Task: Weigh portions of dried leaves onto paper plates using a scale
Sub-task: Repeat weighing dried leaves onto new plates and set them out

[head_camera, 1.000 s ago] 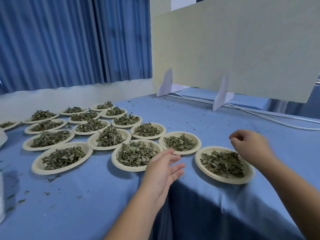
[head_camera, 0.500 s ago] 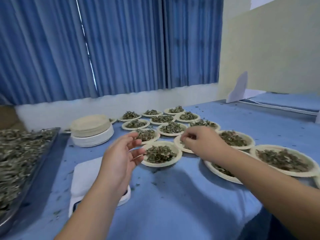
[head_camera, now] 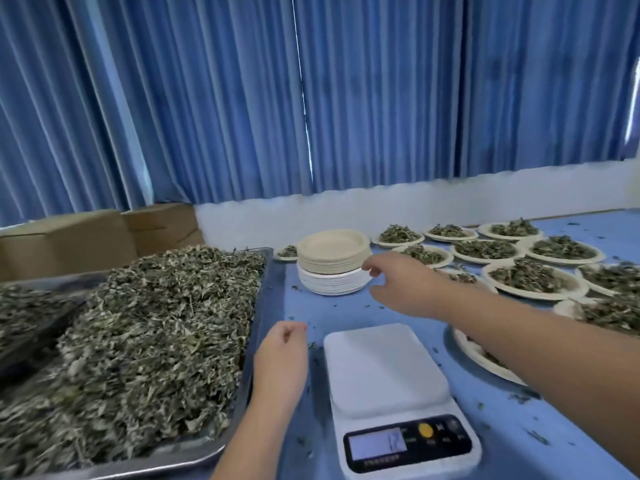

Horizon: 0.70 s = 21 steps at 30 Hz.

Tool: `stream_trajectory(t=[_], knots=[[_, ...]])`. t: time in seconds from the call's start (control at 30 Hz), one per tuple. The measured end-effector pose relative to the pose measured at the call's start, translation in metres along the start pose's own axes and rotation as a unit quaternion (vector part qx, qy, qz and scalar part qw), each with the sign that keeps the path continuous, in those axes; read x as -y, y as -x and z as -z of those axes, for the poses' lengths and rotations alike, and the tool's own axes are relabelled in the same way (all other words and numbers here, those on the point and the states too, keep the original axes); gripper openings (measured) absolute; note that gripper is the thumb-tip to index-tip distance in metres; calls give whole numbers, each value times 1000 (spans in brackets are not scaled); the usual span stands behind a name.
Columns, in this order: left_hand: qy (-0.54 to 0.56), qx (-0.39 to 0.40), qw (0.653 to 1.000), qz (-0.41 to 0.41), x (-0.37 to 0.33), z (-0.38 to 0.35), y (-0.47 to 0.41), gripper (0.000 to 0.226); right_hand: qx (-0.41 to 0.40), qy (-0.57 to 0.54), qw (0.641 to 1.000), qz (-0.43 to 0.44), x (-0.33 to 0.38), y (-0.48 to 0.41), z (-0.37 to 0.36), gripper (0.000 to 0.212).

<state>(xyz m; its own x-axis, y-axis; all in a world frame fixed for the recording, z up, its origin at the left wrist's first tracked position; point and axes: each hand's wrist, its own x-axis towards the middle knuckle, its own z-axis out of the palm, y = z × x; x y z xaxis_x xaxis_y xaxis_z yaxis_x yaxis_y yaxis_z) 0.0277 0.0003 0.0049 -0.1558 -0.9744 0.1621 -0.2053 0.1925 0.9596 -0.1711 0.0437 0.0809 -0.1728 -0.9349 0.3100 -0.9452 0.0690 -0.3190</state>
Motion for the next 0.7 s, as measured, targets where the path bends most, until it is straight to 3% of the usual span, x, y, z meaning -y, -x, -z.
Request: stream_trajectory(t=[0.1,0.3,0.4,0.57,0.7], knots=[[-36,1,999,20,8,-2,-5,19,7,29,999,17,9,-46,-12,55],[-79,6,997,13,11,-6,-5,16,60,87,994,0,15,-105,-39,59],[-78,3,997,14,12,-7,-6,17,95,125,987,-27,16,-123,-40,52],[-73,8,997,15,13,-8,-5,17,80,132,988,-31,21,-134,-32,31],[-62,9,998,17,12,-9,-4,16,81,136,986,-44,20,-135,-30,31]])
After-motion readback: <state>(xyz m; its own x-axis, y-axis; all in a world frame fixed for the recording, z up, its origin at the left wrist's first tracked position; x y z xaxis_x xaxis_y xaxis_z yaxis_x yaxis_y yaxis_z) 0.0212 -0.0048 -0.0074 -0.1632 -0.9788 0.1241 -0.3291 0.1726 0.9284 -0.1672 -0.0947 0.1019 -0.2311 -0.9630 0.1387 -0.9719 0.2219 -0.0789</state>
